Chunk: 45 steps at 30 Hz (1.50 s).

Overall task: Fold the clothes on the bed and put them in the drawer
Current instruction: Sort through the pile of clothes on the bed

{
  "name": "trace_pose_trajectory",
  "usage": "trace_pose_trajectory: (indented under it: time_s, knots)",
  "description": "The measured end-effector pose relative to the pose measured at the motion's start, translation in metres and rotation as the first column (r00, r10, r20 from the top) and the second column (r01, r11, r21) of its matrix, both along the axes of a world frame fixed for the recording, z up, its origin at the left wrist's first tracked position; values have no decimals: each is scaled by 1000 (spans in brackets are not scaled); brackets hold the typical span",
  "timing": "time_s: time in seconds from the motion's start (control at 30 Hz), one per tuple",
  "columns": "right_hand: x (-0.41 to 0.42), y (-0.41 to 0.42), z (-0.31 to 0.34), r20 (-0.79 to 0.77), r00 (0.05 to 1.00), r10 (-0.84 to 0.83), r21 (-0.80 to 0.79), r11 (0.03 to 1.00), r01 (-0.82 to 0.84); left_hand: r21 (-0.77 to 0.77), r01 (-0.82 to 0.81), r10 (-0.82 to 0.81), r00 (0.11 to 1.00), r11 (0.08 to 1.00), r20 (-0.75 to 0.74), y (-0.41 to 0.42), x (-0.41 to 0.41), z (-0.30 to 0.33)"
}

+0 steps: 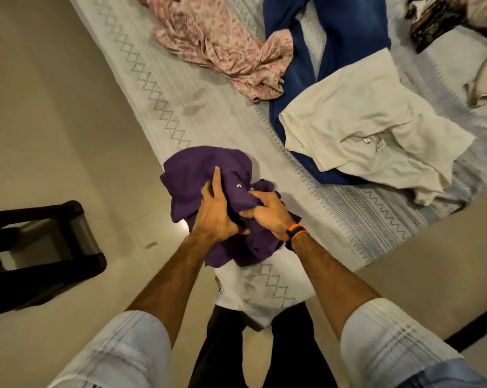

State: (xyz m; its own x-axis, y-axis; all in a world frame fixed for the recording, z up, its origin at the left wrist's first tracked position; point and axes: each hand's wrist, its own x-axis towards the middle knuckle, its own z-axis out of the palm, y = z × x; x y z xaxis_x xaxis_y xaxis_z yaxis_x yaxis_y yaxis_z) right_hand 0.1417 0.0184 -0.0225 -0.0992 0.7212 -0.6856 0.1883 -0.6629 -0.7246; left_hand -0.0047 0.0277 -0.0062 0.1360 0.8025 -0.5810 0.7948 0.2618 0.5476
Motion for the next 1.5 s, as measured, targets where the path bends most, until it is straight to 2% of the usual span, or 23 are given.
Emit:
trace_pose_trajectory:
  time_s: [0.07,0.17,0.33,0.47,0.57,0.67,0.77,0.87,0.97,1.1,1.2,1.3,1.37,1.43,1.47,1.5]
  knots:
    - [1,-1,28,-128,991,-30,6,1000,30,60,-12,11,1000,998,7,4,-7,28]
    - [3,0,65,-169,985,-30,80,996,44,95,43,-44,999,995,0,13,-12,65]
    - [14,1,119,-57,997,-54,220,973,65,189,50,-54,998,981,16,26,0,119]
    - [38,3,136,26,990,-136,332,936,119,209,33,-42,998,977,40,41,14,148]
    - [62,8,138,101,964,-247,310,928,206,230,-8,-10,997,973,77,56,29,162]
    - [95,17,134,238,932,-273,297,934,198,268,-35,8,995,963,101,76,52,167]
    - [131,35,121,366,892,-267,304,940,157,328,-66,30,993,942,112,97,83,163]
    - [168,59,103,483,850,-210,268,960,85,322,-90,57,992,943,111,113,119,148]
    - [207,89,70,602,789,-124,200,980,1,260,-78,62,996,963,68,130,152,111]
    - [248,127,26,762,647,24,67,991,-116,133,-61,61,998,989,4,139,175,55]
    - [267,147,-6,775,611,164,-70,982,-175,81,-69,71,997,994,-16,139,183,26]
    - [275,159,-40,747,628,217,-93,970,-224,70,-91,92,996,993,-9,138,190,7]
    - [275,163,-58,776,556,299,-158,944,-289,73,-104,105,995,992,0,139,193,3]
    - [275,167,-67,848,415,330,-185,917,-353,81,-108,108,994,991,4,142,196,2]
    - [275,168,-69,863,395,316,-161,912,-378,75,-105,106,994,992,-3,142,195,3]
    - [276,168,-70,859,425,285,-110,914,-391,69,-103,104,994,992,-11,143,195,5]
